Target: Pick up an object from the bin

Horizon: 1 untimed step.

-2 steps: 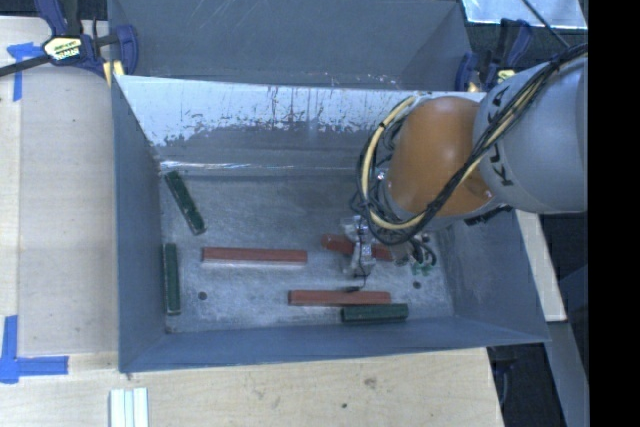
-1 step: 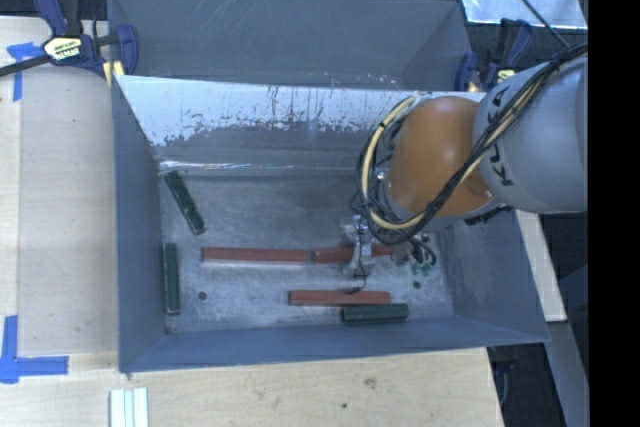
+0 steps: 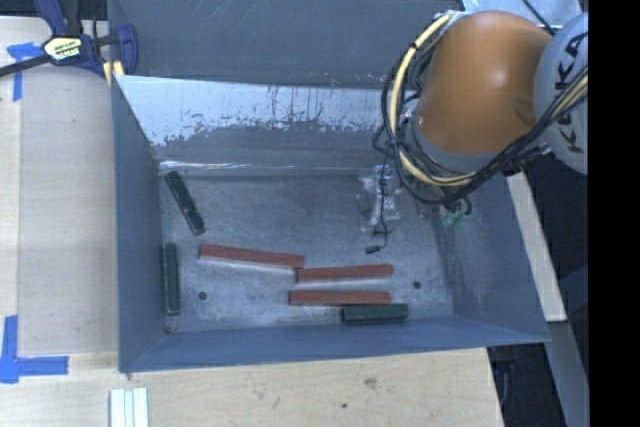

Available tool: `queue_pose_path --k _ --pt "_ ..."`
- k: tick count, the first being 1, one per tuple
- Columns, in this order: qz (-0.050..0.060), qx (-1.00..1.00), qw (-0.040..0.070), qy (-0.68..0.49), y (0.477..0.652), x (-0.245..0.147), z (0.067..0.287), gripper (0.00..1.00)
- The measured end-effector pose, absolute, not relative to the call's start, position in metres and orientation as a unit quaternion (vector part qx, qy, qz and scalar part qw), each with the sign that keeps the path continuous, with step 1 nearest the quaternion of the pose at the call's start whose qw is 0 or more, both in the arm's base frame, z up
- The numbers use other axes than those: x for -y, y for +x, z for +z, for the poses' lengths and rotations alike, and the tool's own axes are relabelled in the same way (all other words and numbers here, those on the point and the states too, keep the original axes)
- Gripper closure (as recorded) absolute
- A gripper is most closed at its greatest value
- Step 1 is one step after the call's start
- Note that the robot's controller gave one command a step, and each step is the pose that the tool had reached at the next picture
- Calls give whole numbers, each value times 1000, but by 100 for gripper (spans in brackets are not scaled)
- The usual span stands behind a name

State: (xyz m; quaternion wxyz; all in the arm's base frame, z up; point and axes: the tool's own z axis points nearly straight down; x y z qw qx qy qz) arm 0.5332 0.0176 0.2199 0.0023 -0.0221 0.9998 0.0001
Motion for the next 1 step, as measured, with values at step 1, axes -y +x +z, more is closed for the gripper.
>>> queue_pose_path --k 1 --pt "0 -1000 2 -22 533 -17 219 0"
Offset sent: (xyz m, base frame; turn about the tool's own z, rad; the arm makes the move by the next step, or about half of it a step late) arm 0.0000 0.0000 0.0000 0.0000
